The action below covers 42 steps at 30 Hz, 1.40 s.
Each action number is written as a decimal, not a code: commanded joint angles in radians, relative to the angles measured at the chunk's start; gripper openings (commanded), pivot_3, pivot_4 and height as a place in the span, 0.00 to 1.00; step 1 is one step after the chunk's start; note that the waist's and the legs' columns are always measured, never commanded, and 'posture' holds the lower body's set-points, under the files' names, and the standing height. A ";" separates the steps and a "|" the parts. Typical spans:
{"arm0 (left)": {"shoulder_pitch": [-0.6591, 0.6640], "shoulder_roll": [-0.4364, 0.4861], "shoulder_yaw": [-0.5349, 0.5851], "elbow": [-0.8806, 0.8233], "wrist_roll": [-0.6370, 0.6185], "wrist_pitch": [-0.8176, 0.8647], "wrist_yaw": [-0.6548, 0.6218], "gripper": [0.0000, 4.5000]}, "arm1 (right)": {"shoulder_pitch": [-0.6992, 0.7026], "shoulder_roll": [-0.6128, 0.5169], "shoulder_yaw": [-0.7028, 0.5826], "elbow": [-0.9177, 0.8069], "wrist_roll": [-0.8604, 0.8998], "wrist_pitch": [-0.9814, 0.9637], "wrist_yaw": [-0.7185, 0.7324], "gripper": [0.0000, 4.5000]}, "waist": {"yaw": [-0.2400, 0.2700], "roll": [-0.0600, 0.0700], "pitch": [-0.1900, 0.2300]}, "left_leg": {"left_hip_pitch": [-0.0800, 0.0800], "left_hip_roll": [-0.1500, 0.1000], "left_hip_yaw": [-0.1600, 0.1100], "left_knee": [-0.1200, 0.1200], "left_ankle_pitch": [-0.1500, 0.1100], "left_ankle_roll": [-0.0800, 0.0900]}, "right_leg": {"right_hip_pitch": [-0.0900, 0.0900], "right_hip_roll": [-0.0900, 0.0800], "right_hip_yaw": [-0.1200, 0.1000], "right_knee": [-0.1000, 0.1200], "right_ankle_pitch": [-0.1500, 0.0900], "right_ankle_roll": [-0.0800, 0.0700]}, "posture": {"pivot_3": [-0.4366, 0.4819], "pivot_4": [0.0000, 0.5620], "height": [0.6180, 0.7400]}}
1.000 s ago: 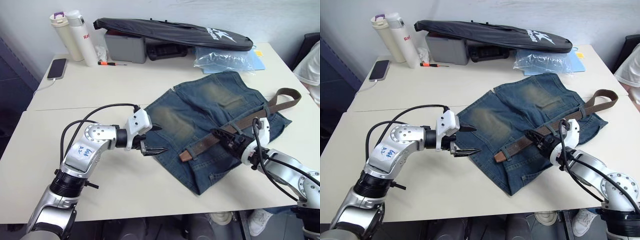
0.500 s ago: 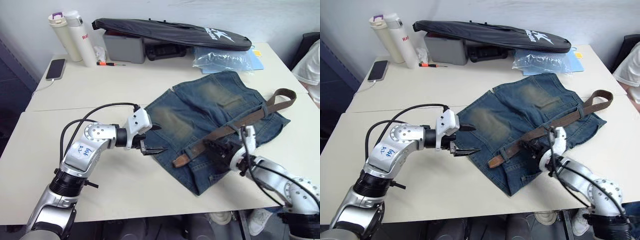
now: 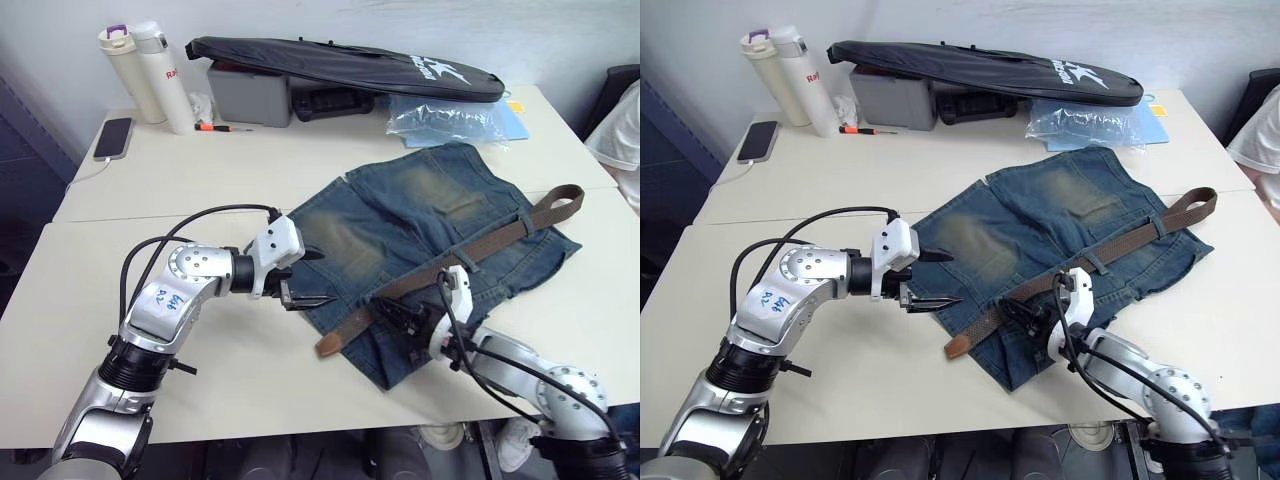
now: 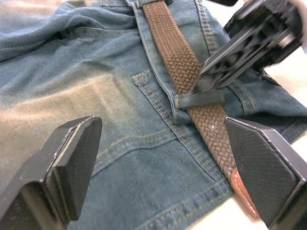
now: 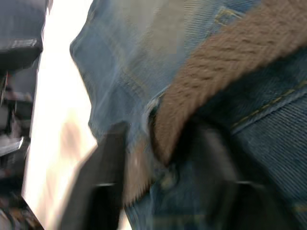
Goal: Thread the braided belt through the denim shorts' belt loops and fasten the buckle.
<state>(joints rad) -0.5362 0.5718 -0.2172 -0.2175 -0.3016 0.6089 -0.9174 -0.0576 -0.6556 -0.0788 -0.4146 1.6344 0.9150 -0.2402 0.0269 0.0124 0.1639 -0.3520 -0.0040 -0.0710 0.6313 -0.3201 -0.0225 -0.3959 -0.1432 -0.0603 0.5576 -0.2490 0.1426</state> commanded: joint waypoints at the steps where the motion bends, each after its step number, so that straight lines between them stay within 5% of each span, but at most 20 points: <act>1: 0.009 0.027 0.003 -0.035 -0.004 0.001 -0.021 1.00 | -0.014 -0.173 -0.077 -0.095 -0.067 0.071 0.166 0.94 | 0.001 0.000 0.000 | 0.000 0.000 0.000 0.000 0.000 0.000 | 0.000 0.000 0.000 0.000 0.000 0.000 | 0.48 0.27 1.00; 7: 0.041 0.078 -0.010 -0.083 -0.052 0.052 -0.098 1.00 | 0.001 -0.571 -0.055 -0.274 -0.522 -0.048 0.734 0.99 | -0.002 0.000 0.001 | 0.000 0.000 0.001 -0.001 -0.001 0.001 | -0.001 0.000 0.000 -0.002 0.000 0.000 | 0.48 0.27 1.00; 12: 0.055 0.093 -0.041 -0.114 -0.059 0.064 -0.134 1.00 | 0.003 -0.649 0.083 -0.307 -0.818 -0.223 0.967 0.99 | -0.003 -0.002 0.001 | 0.000 0.002 0.001 -0.001 -0.001 -0.001 | -0.001 0.002 -0.001 -0.002 0.000 0.000 | 0.48 0.27 1.00; 20: 0.059 0.071 -0.128 -0.164 -0.055 0.126 -0.128 1.00 | -0.041 -0.560 0.187 -0.310 -1.002 -0.260 1.029 0.99 | -0.001 -0.002 0.001 | 0.000 0.001 0.001 0.002 -0.001 -0.006 | 0.000 0.002 0.001 -0.003 0.000 0.001 | 0.48 0.27 1.00; 23: 0.078 0.056 -0.129 -0.162 -0.025 0.033 -0.115 1.00 | -0.064 -0.530 0.185 -0.319 -1.012 -0.227 1.029 0.99 | -0.002 -0.002 0.001 | 0.000 0.002 0.001 0.002 -0.001 -0.006 | 0.000 0.002 0.001 -0.003 0.000 0.001 | 0.48 0.27 1.00; 30: 0.091 0.061 -0.266 -0.024 0.272 -0.359 -0.060 1.00 | -0.097 -0.491 0.159 -0.311 -1.032 -0.152 1.012 0.99 | 0.001 -0.001 0.000 | 0.000 0.002 0.002 0.002 -0.001 -0.006 | 0.000 0.002 0.001 -0.003 0.000 -0.003 | 0.48 0.27 1.00; 36: 0.081 0.000 -0.293 0.023 0.331 -0.405 -0.053 1.00 | -0.103 -0.489 0.141 -0.318 -1.053 -0.109 1.005 0.99 | 0.008 0.000 0.000 | 0.000 0.001 0.002 0.004 -0.001 -0.006 | 0.001 0.002 0.001 -0.003 0.002 0.000 | 0.48 0.27 1.00; 39: 0.084 -0.002 -0.284 0.039 0.341 -0.420 -0.064 0.81 | -0.103 -0.486 0.132 -0.319 -1.056 -0.097 1.006 1.00 | 0.007 0.000 0.000 | 0.000 0.001 0.002 0.004 -0.001 -0.006 | 0.001 0.002 0.001 -0.003 0.002 0.001 | 0.48 0.27 1.00; 42: 0.090 0.002 -0.265 0.033 0.322 -0.417 -0.086 0.52 | -0.103 -0.485 0.127 -0.317 -1.061 -0.090 1.008 1.00 | 0.007 0.000 0.000 | 0.000 0.001 0.002 0.004 -0.001 -0.006 | 0.001 0.002 0.001 -0.002 0.002 0.001 | 0.48 0.27 1.00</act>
<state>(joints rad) -0.4486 0.5686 -0.5016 -0.1764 0.0337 0.1959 -0.9903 -0.1499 -1.1478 0.0833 -0.7029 0.5777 0.8254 0.7645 0.0337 0.0128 0.1636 -0.3518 -0.0027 -0.0694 0.6354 -0.3210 -0.0285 -0.3948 -0.1416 -0.0591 0.5558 -0.2469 0.1433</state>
